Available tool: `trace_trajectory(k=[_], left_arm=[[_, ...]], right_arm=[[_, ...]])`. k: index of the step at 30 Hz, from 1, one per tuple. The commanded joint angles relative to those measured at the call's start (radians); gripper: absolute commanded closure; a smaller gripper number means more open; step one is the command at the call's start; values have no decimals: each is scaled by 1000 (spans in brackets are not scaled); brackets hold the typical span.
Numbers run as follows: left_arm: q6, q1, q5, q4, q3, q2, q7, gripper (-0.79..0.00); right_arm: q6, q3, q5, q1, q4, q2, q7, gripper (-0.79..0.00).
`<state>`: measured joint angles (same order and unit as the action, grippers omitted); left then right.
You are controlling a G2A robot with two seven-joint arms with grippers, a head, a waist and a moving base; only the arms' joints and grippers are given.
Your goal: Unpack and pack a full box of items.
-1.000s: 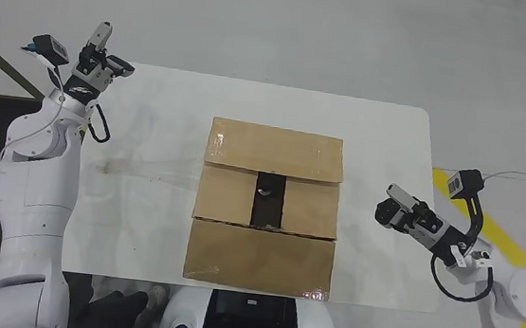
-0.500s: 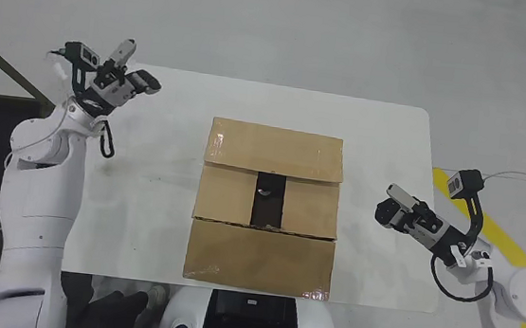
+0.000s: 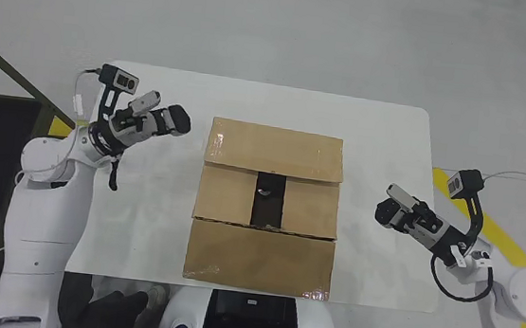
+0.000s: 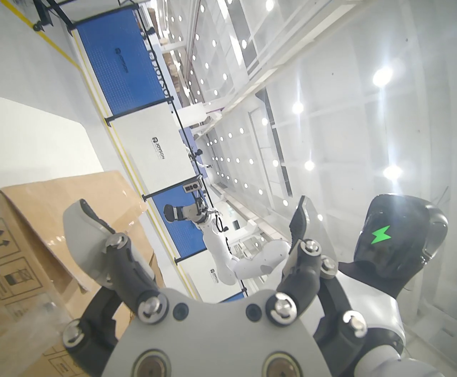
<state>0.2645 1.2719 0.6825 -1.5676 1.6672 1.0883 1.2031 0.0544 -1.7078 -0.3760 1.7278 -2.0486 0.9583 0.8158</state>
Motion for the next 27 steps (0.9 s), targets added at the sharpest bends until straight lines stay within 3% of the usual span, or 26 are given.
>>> trace_trajectory(k=[1,10,27], left_arm=[[-2,5,8,-9,-4,-2,27,-785],[-24,32,12,-48,-16,-8,66,-785],[-17,36,2,-58,-6,-9,32,-785]], right_arm=[[0,0,0,0,0,0,0,-785],[0,0,0,0,0,0,0,-785],[0,0,0,0,0,0,0,-785]])
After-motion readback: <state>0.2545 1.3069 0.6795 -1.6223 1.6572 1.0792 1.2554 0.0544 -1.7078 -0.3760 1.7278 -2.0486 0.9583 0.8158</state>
